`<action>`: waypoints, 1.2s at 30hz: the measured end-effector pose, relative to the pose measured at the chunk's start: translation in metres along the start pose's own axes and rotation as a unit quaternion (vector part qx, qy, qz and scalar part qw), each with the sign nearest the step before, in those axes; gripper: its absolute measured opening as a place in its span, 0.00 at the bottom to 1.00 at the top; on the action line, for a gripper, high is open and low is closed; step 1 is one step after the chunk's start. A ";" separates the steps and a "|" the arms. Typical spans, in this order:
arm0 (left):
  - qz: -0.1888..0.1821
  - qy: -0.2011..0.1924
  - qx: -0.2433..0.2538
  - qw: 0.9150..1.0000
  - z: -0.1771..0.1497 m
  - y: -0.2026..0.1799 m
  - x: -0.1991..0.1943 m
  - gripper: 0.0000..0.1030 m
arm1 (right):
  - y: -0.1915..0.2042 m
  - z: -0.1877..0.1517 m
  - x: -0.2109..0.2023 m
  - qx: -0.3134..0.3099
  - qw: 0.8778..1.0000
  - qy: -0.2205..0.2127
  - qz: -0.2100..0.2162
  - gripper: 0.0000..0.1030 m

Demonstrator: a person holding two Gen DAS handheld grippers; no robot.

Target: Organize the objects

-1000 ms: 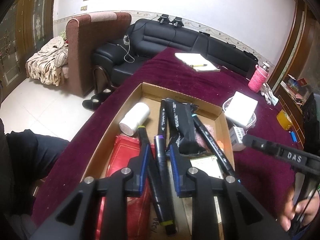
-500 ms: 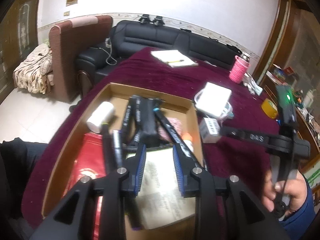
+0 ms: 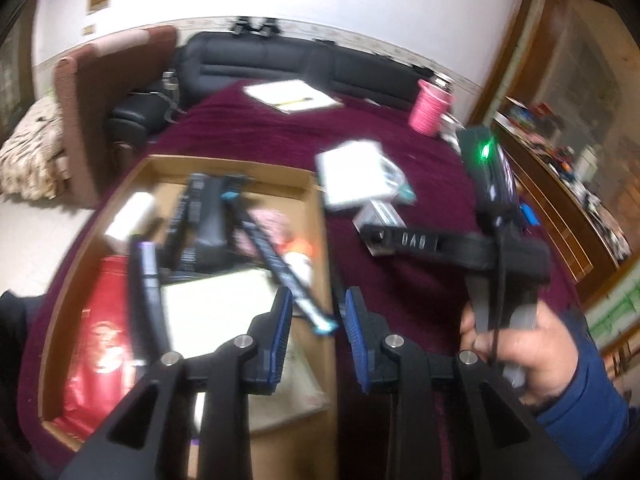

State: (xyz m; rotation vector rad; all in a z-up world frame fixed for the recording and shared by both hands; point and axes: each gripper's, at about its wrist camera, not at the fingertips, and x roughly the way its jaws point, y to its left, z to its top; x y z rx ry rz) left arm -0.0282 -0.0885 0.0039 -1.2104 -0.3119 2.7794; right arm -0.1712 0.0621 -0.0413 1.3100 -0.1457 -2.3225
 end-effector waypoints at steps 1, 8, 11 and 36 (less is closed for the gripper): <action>-0.012 0.009 0.009 1.000 0.000 -0.008 0.003 0.26 | -0.003 -0.001 -0.006 -0.002 1.000 -0.004 0.000 0.37; -0.013 0.047 0.026 0.998 0.006 -0.042 0.038 0.26 | -0.045 -0.014 -0.036 0.027 0.999 -0.032 0.028 0.37; 0.017 0.064 0.020 0.998 0.009 -0.045 0.058 0.26 | -0.061 -0.014 -0.036 0.047 0.997 -0.025 0.050 0.38; 0.079 0.092 0.048 0.991 0.006 -0.067 0.111 0.05 | -0.066 -0.012 -0.054 0.069 0.994 -0.050 0.063 0.38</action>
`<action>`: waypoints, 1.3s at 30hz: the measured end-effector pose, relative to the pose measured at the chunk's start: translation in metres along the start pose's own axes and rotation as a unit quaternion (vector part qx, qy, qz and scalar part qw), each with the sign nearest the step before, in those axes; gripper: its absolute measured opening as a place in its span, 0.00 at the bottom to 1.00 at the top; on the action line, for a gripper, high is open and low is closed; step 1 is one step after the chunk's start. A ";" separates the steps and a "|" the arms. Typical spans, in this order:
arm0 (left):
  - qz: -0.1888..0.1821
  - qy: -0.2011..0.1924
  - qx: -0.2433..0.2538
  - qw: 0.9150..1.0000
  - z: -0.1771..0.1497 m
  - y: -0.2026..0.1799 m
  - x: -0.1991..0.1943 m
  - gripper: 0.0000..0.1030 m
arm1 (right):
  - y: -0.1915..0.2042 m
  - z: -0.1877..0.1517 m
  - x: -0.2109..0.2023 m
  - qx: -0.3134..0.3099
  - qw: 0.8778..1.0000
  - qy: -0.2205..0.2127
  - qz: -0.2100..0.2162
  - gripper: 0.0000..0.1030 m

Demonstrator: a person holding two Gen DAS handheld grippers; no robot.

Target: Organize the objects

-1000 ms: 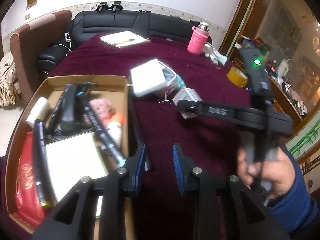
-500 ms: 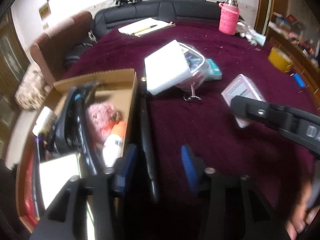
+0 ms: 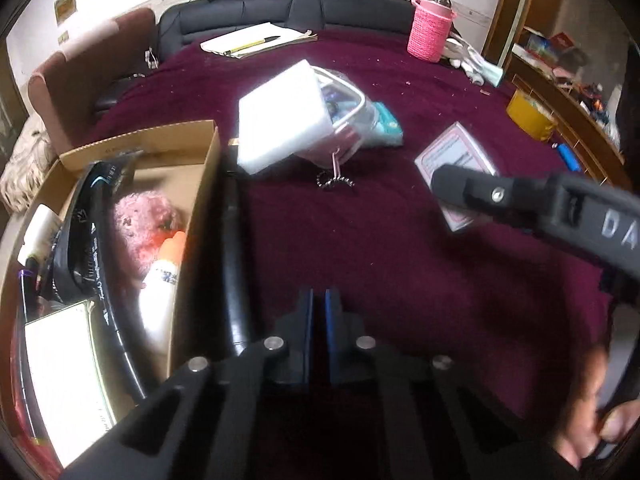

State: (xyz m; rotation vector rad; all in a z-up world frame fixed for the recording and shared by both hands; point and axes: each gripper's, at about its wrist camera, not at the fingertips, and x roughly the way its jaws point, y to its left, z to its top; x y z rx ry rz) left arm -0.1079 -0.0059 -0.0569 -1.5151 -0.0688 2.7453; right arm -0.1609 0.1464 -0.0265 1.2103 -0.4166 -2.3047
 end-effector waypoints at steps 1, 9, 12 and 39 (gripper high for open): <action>0.008 0.003 -0.002 1.000 0.000 0.000 0.002 0.05 | 0.000 0.000 0.000 -0.001 1.000 -0.001 -0.002 0.38; 0.047 -0.045 -0.012 0.998 0.007 0.010 -0.027 0.58 | -0.001 0.000 0.001 0.001 1.000 0.001 -0.001 0.38; 0.040 -0.025 -0.023 0.999 0.009 0.013 -0.017 0.58 | -0.001 -0.001 0.000 0.001 1.000 -0.001 -0.001 0.38; -0.066 -0.034 -0.018 0.997 -0.004 0.005 -0.046 0.59 | -0.011 0.004 -0.010 0.020 1.000 -0.016 -0.015 0.38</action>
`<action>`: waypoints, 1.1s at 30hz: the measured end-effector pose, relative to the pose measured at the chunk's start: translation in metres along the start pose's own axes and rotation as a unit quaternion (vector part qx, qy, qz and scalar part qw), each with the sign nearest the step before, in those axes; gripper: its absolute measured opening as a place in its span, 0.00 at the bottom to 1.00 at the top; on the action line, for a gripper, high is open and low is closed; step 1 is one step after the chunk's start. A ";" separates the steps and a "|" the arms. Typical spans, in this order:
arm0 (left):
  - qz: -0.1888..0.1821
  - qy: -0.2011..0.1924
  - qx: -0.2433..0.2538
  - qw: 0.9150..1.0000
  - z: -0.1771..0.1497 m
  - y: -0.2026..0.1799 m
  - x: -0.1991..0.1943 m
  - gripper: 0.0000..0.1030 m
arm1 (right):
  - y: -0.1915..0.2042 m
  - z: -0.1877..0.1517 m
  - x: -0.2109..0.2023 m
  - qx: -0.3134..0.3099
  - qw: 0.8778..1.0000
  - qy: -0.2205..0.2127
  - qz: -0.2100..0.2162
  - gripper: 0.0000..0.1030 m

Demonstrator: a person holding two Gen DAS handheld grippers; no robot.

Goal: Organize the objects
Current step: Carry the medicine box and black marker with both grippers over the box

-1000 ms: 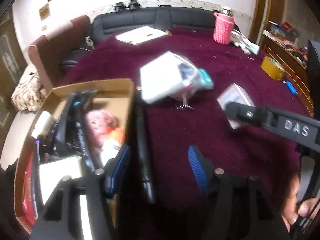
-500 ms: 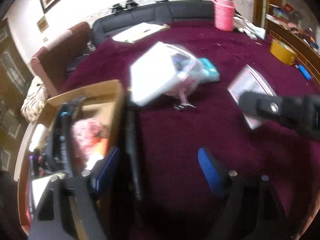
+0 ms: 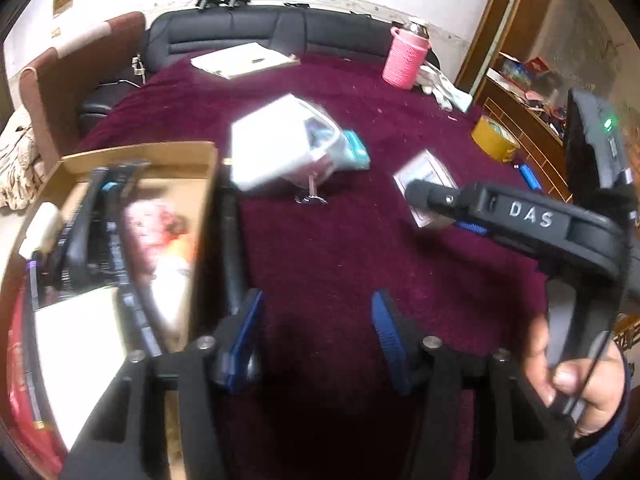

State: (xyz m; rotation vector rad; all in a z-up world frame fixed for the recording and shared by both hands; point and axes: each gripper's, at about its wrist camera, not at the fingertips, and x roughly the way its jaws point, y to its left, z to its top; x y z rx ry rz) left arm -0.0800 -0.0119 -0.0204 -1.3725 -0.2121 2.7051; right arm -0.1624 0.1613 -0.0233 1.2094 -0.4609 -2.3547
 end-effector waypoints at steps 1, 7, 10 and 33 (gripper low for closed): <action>0.012 -0.001 -0.002 1.000 -0.001 0.001 -0.003 0.59 | 0.000 0.000 0.000 0.001 1.000 0.000 0.001 0.38; 0.071 0.012 -0.007 0.997 -0.009 0.004 -0.007 0.69 | 0.000 0.001 0.000 0.005 1.000 0.002 0.005 0.38; 0.071 0.024 -0.022 0.997 -0.010 0.007 0.001 0.69 | 0.000 0.001 -0.002 0.005 1.000 -0.001 0.005 0.38; 0.110 0.021 0.004 0.994 0.005 -0.002 0.051 0.14 | -0.001 0.000 0.000 0.009 1.000 0.004 0.010 0.39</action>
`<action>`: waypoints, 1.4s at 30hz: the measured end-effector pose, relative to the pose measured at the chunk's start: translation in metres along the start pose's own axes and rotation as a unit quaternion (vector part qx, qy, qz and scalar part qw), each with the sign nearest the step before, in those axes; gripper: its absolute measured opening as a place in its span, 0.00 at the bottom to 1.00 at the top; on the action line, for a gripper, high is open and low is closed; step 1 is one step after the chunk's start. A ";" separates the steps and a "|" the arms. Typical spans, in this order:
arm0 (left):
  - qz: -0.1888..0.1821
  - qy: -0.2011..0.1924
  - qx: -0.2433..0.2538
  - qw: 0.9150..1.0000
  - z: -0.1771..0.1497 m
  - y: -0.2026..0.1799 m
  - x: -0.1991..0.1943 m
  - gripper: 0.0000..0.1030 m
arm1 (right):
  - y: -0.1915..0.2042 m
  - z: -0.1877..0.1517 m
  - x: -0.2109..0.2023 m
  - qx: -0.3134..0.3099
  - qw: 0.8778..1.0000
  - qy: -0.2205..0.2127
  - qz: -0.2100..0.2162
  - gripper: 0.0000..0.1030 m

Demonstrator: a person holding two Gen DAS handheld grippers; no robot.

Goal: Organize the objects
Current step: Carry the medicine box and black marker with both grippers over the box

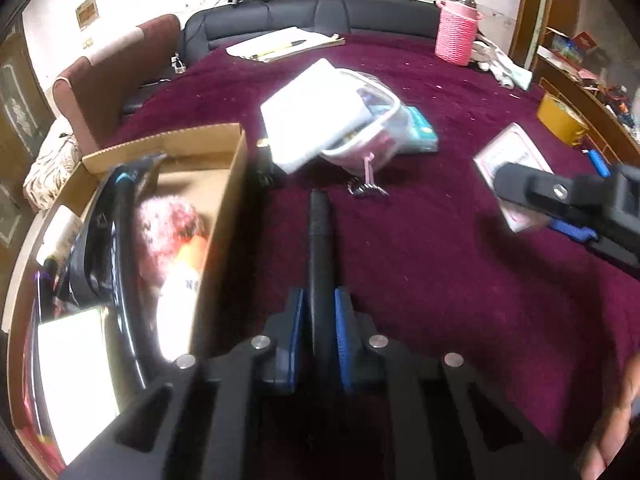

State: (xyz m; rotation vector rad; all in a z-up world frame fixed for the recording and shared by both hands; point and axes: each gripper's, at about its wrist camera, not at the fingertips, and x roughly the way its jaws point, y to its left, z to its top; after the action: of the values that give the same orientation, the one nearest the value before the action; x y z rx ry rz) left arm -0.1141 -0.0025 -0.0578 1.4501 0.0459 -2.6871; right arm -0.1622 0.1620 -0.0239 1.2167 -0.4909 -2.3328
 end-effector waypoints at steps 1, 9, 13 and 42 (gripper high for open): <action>-0.007 0.001 -0.004 1.000 -0.002 0.001 -0.002 0.14 | 0.001 0.000 0.000 -0.002 1.000 -0.001 -0.001 0.39; -0.041 -0.016 -0.011 0.999 -0.010 0.004 -0.024 0.14 | 0.003 -0.002 0.001 -0.006 1.000 0.001 0.002 0.39; -0.054 -0.024 -0.016 0.998 -0.012 0.007 -0.034 0.14 | 0.004 -0.002 0.002 -0.008 1.000 0.001 0.001 0.39; -0.041 -0.111 -0.150 0.982 -0.034 0.176 -0.108 0.14 | 0.090 -0.026 0.012 -0.104 0.994 0.035 0.030 0.39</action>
State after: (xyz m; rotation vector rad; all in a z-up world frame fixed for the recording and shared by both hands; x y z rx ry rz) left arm -0.0104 -0.1688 0.0168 1.0808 0.4824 -2.7367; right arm -0.1254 0.0781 -0.0002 1.1638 -0.2504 -2.2189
